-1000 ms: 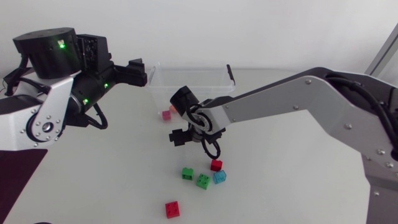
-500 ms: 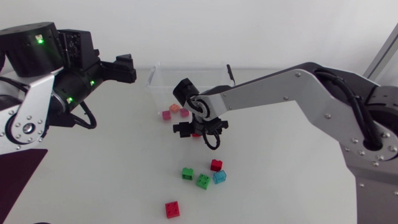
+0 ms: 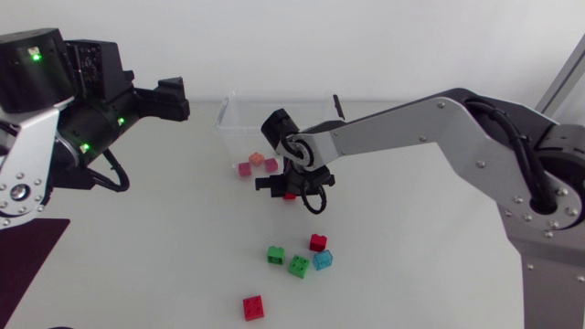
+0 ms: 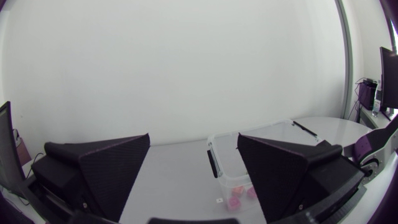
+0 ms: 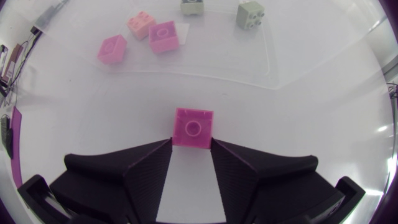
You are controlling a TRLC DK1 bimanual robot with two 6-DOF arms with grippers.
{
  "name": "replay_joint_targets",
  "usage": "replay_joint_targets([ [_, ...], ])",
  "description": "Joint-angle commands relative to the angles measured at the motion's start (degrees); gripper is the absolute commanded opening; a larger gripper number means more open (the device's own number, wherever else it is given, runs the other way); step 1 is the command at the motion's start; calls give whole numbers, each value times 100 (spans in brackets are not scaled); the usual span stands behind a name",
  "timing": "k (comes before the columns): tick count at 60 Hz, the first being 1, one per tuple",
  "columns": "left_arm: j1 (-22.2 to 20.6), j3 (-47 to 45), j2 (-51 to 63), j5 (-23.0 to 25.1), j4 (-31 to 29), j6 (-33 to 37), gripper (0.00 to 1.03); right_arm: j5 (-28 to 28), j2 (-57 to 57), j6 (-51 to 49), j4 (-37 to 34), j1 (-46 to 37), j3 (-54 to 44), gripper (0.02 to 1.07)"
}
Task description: Pick up the duplo bricks and place them in the container
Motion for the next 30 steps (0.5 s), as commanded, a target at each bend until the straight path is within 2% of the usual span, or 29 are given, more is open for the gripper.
replay_joint_targets([
  [1,41,-176,-206,38,-151,-97,98,-87,220,-139,-93,-67,98,42],
  [4,85,-202,-382,118,-450,-97,98,-113,220,-183,-155,-58,106,41],
  [7,112,-220,-566,258,-749,-79,98,-183,229,-210,-216,-40,106,35],
  [11,112,-299,-821,399,-1136,26,98,-245,238,-253,-234,4,54,21],
  [14,59,-501,-1252,689,-1645,281,98,-245,229,-341,-295,-5,36,9],
  [19,-29,-695,-1665,979,-2304,510,98,-245,150,-377,-287,-49,-105,8],
  [23,-293,-967,-2148,1023,-2823,703,98,-139,-114,-403,-199,-32,-386,8],
  [30,-468,-1196,-2535,1032,-3236,800,98,89,-535,-429,-67,56,-746,8],
])
